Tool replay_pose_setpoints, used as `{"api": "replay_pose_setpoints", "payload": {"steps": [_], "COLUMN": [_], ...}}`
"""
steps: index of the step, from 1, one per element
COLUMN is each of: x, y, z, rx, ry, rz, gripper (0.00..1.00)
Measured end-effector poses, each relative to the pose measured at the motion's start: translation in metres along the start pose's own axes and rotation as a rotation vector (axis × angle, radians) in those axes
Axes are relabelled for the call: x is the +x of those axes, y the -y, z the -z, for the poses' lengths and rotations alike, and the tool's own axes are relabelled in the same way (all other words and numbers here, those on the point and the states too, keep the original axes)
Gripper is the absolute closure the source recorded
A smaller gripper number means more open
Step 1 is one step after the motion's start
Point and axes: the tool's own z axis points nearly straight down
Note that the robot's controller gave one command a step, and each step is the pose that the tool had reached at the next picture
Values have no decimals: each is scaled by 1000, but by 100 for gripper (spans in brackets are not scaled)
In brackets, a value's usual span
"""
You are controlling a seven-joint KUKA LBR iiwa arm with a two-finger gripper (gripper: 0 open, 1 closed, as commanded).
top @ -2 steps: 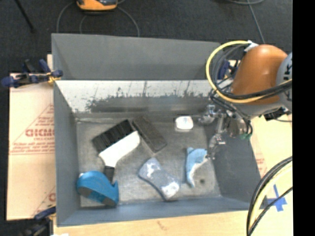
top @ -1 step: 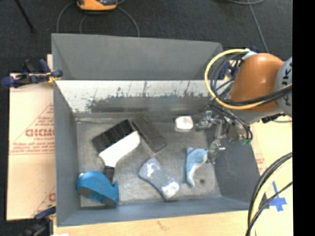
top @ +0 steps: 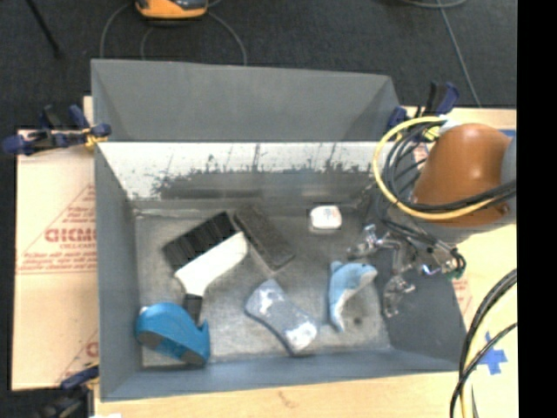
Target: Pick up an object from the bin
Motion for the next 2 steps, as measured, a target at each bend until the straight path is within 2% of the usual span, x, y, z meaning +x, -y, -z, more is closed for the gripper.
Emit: {"api": "replay_pose_setpoints", "payload": {"steps": [1, 2], "x": [-18, -32], "y": [1, 0], "z": [-32, -54], "rx": [3, 7], "ry": [3, 7], "rz": [30, 173], "gripper": [0, 0]}}
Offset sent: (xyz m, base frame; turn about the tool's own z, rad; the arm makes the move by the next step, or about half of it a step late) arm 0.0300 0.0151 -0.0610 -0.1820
